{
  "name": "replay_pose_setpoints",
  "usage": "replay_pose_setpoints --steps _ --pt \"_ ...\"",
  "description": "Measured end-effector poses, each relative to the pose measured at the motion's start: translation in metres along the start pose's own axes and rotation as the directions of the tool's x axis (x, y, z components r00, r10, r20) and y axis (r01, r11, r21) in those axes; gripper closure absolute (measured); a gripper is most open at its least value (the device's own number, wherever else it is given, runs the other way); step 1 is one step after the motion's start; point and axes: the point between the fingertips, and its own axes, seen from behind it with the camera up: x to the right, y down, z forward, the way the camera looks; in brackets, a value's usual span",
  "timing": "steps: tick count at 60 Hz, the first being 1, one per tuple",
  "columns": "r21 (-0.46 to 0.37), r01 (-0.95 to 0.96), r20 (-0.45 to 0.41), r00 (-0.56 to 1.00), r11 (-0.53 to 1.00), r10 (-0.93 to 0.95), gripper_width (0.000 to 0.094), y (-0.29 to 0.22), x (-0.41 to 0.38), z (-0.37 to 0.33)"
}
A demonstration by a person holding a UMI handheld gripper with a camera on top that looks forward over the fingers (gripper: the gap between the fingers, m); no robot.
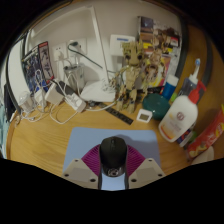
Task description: Arrange mouse
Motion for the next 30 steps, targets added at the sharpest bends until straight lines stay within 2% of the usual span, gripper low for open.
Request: replay_pose_setpoints --steps 5,9,24,26,30 --pt "-0.030 -0.016 0.030 0.999 0.999 0.017 0.0627 0.019 -0.006 0.010" --pt "-0.011 -0.032 0.033 0.999 0.999 0.032 0.0629 0.021 -0.007 0.010" --pt "-0.016 -0.031 0.009 0.999 0.999 0.031 0.0443 0.027 -0.002 0.010" --pt "-0.021 -0.018 -0.003 1.000 1.000 0.018 0.0391 0.027 0.000 0.008" --pt "-0.043 0.012 -0.039 0.999 0.999 -0.013 0.0223 0.031 0.006 0.002"
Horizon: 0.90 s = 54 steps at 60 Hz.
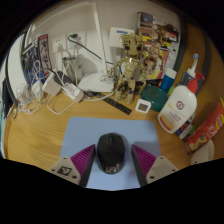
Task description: Arrange mouse
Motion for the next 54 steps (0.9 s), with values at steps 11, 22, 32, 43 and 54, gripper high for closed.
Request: replay_pose_setpoints --steps 11,22,32,43,54 --pt "-0.014 -0.005 -0.084 0.997 1.000 0.004 0.0089 0.017 0.012 -0.049" --pt "0.039 -0.042 -0.108 0.993 0.998 0.046 0.0105 0.013 -0.017 -0.138" --pt "0.185 -0.021 -0.080 0.996 0.983 0.036 0.0087 -0.041 -0.085 -0.226" --pt "0.312 -0.020 -0.003 1.000 0.950 0.023 0.0090 -0.086 -0.159 -0.313" --pt "0.376 -0.030 0.026 0.999 0.926 0.022 0.0090 -0.096 -0.192 -0.368"
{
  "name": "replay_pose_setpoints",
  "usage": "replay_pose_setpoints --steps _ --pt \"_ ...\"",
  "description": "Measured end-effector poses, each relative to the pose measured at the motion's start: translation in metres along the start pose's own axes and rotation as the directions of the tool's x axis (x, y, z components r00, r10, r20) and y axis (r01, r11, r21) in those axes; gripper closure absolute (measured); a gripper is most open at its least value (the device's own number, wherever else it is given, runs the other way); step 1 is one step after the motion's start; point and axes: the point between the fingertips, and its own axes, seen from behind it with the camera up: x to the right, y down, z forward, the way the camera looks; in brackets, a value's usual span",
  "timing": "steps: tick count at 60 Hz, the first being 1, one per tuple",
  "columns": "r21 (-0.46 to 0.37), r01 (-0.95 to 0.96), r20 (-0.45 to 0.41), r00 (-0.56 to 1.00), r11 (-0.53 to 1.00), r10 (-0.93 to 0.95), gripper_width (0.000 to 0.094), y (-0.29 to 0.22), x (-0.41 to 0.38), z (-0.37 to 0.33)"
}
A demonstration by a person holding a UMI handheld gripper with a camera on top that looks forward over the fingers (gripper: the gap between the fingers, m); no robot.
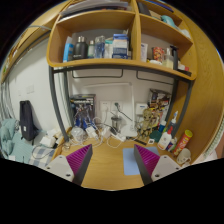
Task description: Arrange mouse
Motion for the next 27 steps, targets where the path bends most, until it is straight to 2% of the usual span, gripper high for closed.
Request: replay_pose_setpoints --steps 27 --pt "-0.027 0.024 -0.009 1.000 0.999 -0.024 0.0090 0.025 -0.006 -0.029"
